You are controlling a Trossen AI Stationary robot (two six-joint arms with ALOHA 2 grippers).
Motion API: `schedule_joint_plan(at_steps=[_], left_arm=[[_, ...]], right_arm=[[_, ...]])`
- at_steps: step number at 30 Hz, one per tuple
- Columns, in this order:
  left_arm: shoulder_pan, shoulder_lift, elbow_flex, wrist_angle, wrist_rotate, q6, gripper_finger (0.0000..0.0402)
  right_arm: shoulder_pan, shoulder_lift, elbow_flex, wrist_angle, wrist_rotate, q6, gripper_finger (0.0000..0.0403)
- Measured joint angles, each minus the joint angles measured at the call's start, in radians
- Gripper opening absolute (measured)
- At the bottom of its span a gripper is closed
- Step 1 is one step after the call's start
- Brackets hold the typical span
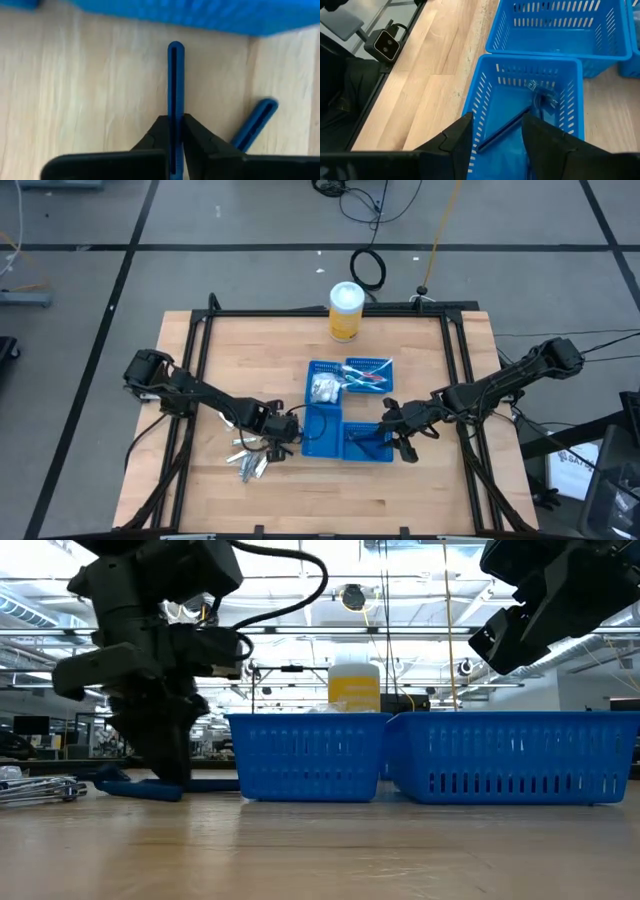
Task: Pick & Place Travel size toiletries
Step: Put the blue razor into the bottom right blue bin
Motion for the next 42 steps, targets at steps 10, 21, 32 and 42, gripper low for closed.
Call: schedule_joint_plan(at_steps=[10,21,32,42], left_arm=[[0.001,-0.152,-0.016,-0.259,-0.113,-0.092,0.0008],[-0.022,-0.358,-0.009,0.096,-0.432,0.166,0.0008],[0.085,-0.255,-0.008,0.854,-0.338,0.684,0.0013],[0.157,-0.129,-0.008,1.069,-0.175,0.73,0.0012]], right_arm=[[0.0,0.0,0.0,-0.004,0.0,0.0,0.0155],[-0.001,0.0,0.0,0.07,0.127,-0.084,0.0155],[-0.012,0.019,-0.025,0.555,0.421,-0.314,0.0155],[-0.106,0.117,-0.075,0.873,0.355,-0.315,0.0197]])
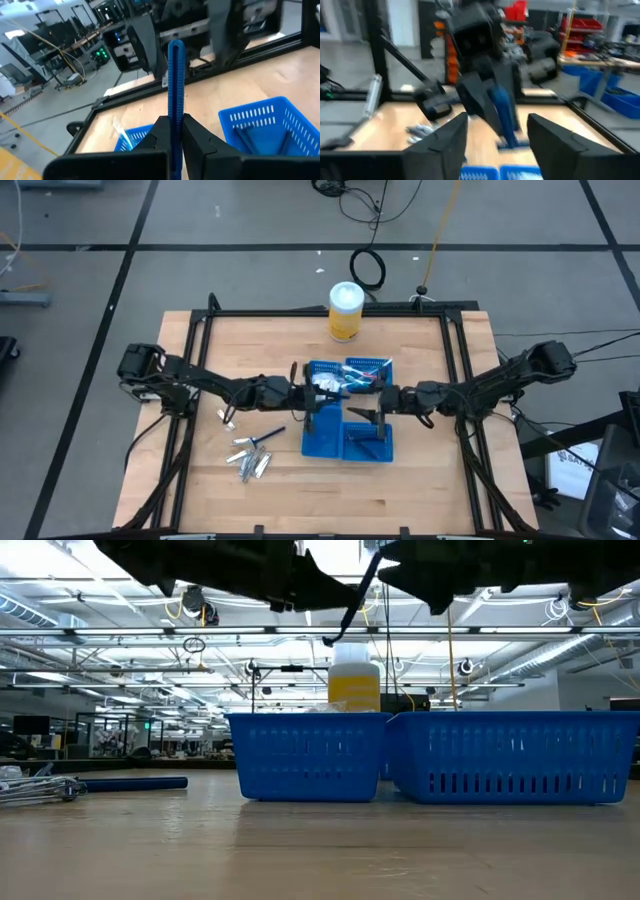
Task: Pick & Place Travel size toiletries
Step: Put the blue razor into the bottom right blue bin
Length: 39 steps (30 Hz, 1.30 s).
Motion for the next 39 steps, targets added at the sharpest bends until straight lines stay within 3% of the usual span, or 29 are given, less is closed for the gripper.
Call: schedule_joint_plan(at_steps=[5,10,18,23,29,39], left_arm=[[0.009,0.01,0.0,0.015,0.002,-0.014,0.0019],[0.009,0.011,0.0,0.015,0.029,-0.015,0.0006],[0.011,0.01,0.0,0.018,0.053,-0.023,0.0018],[0.02,0.01,0.0,0.02,0.054,-0.032,0.0006],[0.029,0.01,0.001,0.014,0.06,-0.075,0.0028],[0.029,0.01,0.001,0.013,0.059,-0.116,0.0022]], right_arm=[[-0.036,0.093,0.0,0.122,-0.074,0.017,0.0245],[-0.066,0.153,0.0,0.218,-0.07,0.024,0.025],[-0.086,0.193,0.001,0.294,-0.073,-0.006,0.018],[-0.086,0.196,0.001,0.318,-0.106,-0.037,0.0116],[-0.087,0.196,0.001,0.34,-0.147,-0.081,0.0029],[-0.086,0.196,0.001,0.335,-0.146,-0.079,0.0027]])
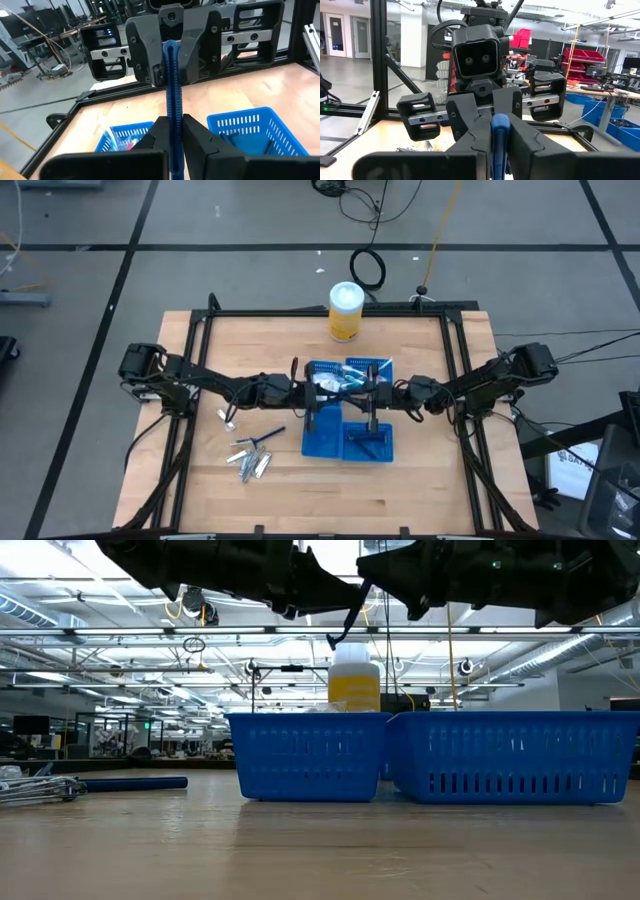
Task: Pick & Place Travel size toiletries
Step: Put the blue razor into the bottom right blue bin
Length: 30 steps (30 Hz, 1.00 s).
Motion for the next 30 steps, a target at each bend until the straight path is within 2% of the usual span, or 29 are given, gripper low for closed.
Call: schedule_joint_plan(at_steps=[4,10,14,17,23,30], left_arm=[[-0.001,0.0,0.0,-0.004,-0.044,-0.033,0.0057],[-0.01,0.0,0.001,-0.026,-0.093,-0.109,0.0149],[-0.037,0.0,0.001,-0.026,-0.106,-0.078,0.0211],[-0.062,0.0,0.001,-0.027,-0.128,-0.037,0.0244],[-0.092,-0.001,0.001,-0.097,-0.251,-0.039,0.0279],[-0.093,-0.001,0.001,-0.202,-0.255,-0.174,0.0283]], right_arm=[[0.0,0.0,0.001,-0.003,0.004,0.001,0.0023],[0.0,0.0,0.001,-0.021,0.0,0.003,0.0023],[0.002,-0.002,0.001,-0.027,-0.008,0.017,0.0023],[0.014,-0.037,0.001,-0.064,-0.013,0.052,0.0023],[0.064,-0.201,0.001,-0.364,-0.015,0.13,0.0023],[0.156,-0.355,0.001,-0.734,-0.009,0.331,0.0023]])
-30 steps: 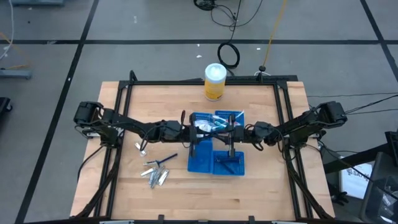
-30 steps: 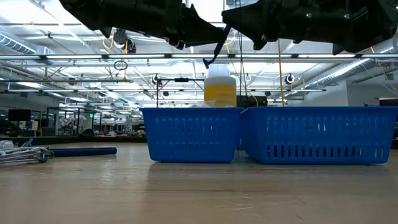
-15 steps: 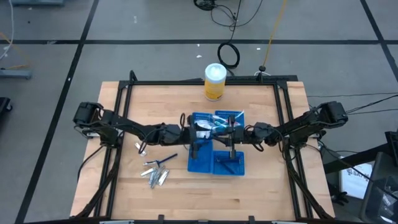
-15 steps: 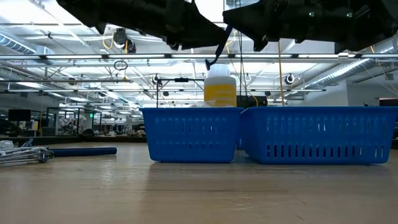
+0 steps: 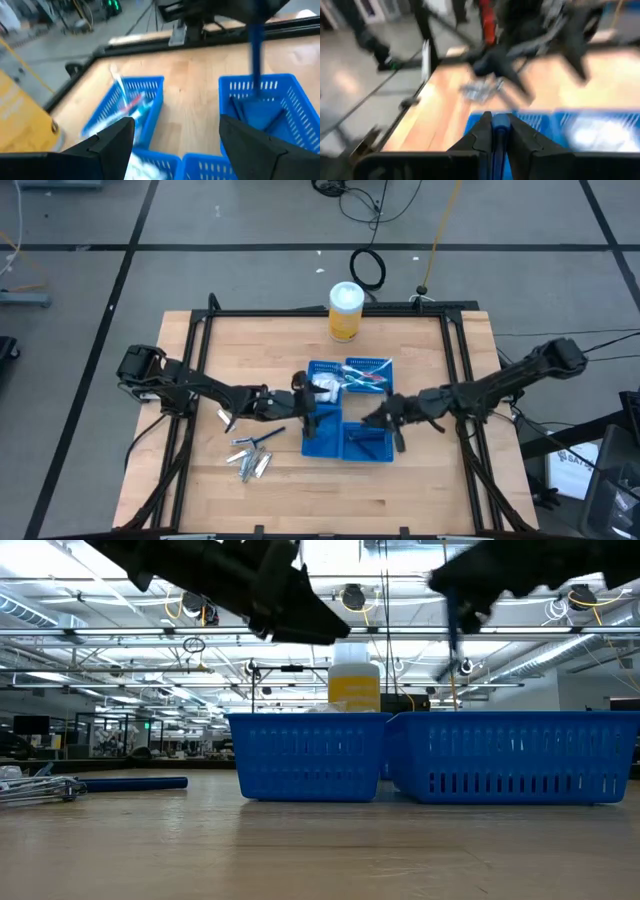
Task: Pick & Place Travel size toiletries
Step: Put the blue razor into the bottom right blue bin, then adjust the bottom left bin on the table
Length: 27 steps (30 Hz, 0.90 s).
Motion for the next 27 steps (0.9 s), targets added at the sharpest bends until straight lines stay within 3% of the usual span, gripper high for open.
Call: schedule_joint_plan(at_steps=[7,17,27], left_arm=[[0.001,0.0,0.0,-0.127,0.001,-0.132,0.0265],[-0.001,0.0,0.0,-0.172,0.003,-0.305,0.0253],[0.0,0.0,0.0,-0.172,0.003,-0.315,0.0254]], right_arm=[[0.128,-0.011,0.0,-0.237,0.004,0.114,0.0036],[0.156,-0.011,0.0,-0.251,0.007,0.134,0.0047],[0.155,-0.004,-0.001,-0.247,0.015,0.146,0.0185]])
